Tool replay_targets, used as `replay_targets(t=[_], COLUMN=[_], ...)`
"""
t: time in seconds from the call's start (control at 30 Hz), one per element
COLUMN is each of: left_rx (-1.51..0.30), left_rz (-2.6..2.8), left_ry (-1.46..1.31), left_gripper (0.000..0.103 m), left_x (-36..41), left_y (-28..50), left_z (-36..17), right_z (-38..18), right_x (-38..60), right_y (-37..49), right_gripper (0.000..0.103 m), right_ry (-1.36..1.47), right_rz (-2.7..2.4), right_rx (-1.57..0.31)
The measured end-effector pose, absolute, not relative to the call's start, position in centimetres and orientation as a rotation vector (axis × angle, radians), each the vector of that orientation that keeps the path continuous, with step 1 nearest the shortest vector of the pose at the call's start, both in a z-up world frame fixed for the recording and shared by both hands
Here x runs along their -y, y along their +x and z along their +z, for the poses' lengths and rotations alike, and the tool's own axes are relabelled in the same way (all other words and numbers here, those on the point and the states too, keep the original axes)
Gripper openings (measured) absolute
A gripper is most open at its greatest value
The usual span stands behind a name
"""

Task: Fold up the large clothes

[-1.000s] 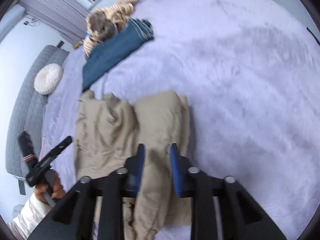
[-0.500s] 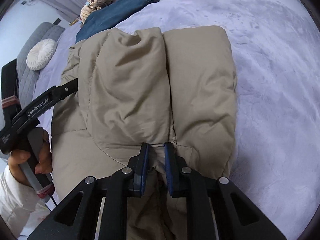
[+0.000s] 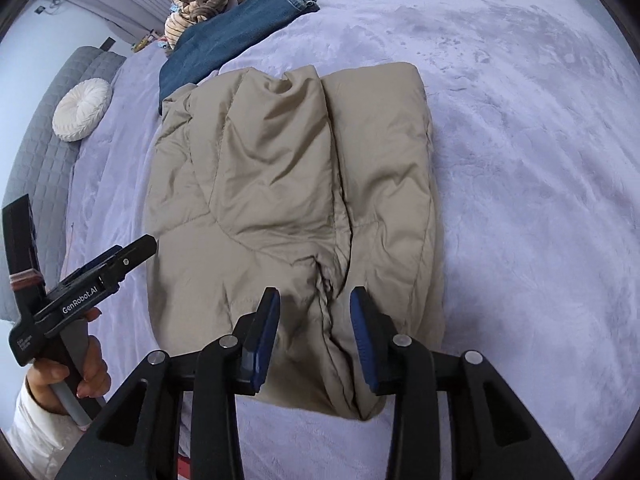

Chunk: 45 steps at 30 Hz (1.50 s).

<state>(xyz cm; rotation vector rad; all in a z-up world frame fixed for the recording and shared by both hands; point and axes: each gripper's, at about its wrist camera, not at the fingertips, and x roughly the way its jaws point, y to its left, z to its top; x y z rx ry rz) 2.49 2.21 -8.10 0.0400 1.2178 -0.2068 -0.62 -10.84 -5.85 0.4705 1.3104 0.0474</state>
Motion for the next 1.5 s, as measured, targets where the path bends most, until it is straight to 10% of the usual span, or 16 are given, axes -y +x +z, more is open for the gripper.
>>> replay_targets(t=[0.37,1.17,1.23,1.5], left_rx=[-1.229,-1.116,-1.106,-1.047], left_rz=[-0.183,-0.106,-0.114,-0.097], left_ry=[0.058,0.033,0.031,0.035], left_gripper=[0.103,0.103,0.103,0.103], left_x=[-3.2,-3.7,-3.5,-3.2], left_y=[-1.7,-10.1,-10.8,-13.3], left_z=[-5.8,0.7,1.6,4.8], right_z=[-3.7,2.5,3.7,6.7], right_x=[9.9,7.7,7.6,7.1], right_y=[-4.3,-9.7,-10.5,-11.6], right_gripper=[0.041,0.084,0.103,0.103], right_ry=[0.480,0.290,0.260,0.213], right_rz=[-0.007,-0.079,-0.092,-0.112], right_rx=[-1.304,-1.179,-1.147,-1.081])
